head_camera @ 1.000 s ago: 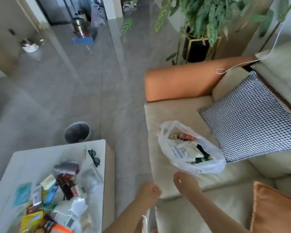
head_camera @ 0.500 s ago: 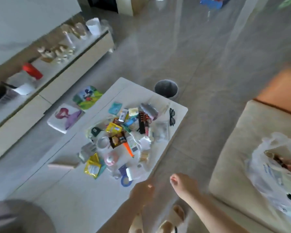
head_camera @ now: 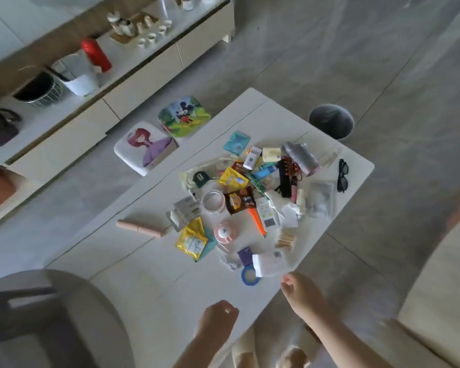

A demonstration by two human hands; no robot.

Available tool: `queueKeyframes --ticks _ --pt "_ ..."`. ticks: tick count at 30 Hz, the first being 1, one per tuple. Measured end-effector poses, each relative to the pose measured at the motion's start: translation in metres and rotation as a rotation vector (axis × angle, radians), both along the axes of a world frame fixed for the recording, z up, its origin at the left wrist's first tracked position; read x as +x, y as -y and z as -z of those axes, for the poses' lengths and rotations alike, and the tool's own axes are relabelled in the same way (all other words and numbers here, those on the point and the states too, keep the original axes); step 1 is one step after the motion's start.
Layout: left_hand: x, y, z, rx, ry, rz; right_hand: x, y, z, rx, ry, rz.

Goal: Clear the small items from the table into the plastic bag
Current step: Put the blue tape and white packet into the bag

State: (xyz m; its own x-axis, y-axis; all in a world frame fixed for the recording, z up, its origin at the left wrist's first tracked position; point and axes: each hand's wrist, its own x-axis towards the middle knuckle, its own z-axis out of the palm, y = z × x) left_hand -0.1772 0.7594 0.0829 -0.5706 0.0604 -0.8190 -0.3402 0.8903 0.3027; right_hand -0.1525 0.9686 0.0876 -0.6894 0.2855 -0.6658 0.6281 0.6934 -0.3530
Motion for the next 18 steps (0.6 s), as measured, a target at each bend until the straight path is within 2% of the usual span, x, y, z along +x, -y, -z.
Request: queueKeyframes --ticks 5,12,18 --pt "-0.016 0.008 0.053 0.004 0.067 0.021 -0.011 0.014 0.046 0.000 0.016 0.021" --pt "-0.024 -0.018 0.128 0.084 0.118 -0.079 -0.039 0.006 0.130 0.080 -0.021 -0.146" --pt "-0.036 -0.046 0.179 0.047 0.044 -0.086 -0.059 -0.006 0.184 0.320 -0.060 -0.570"
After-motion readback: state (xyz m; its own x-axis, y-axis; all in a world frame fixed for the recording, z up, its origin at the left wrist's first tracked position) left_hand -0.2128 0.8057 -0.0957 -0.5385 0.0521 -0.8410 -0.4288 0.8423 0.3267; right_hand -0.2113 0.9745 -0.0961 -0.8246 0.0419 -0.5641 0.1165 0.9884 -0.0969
